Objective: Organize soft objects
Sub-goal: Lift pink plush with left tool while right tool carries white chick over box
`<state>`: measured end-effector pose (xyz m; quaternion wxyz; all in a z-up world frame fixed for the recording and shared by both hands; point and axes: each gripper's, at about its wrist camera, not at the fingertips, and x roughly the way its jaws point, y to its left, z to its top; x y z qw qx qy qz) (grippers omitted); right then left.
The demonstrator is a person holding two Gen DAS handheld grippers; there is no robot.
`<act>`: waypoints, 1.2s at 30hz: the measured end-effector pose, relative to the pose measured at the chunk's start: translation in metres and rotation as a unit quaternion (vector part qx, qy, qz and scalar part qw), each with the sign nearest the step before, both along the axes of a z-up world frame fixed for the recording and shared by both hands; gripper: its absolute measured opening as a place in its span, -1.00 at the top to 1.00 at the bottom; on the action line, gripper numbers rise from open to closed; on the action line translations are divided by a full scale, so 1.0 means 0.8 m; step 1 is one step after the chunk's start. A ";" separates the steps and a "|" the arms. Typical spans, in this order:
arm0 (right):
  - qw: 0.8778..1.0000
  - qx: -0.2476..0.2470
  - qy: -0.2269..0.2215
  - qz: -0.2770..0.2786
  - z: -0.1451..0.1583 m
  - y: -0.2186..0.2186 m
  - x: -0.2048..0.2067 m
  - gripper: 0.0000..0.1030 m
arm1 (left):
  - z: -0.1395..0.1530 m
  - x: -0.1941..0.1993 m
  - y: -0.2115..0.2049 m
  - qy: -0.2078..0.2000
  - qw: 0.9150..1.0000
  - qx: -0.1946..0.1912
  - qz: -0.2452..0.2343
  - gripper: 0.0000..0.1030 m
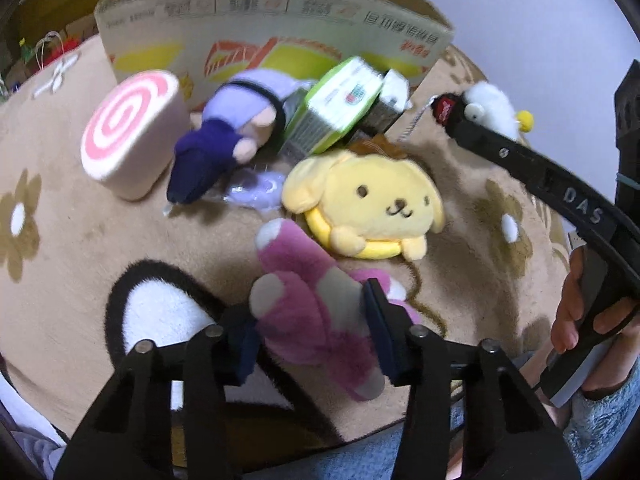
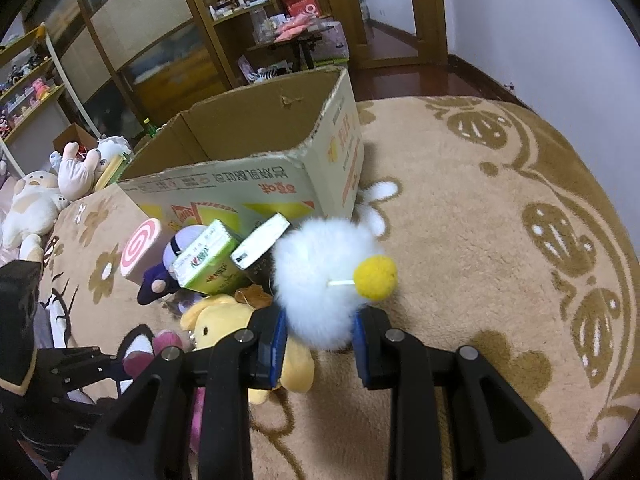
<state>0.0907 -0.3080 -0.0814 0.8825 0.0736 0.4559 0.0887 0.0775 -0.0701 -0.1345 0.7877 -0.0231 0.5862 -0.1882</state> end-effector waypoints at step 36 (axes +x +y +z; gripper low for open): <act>0.988 0.002 -0.154 -0.001 0.099 -0.002 0.007 0.44 | 0.208 -0.003 0.046 -0.387 0.919 0.064 0.041 0.52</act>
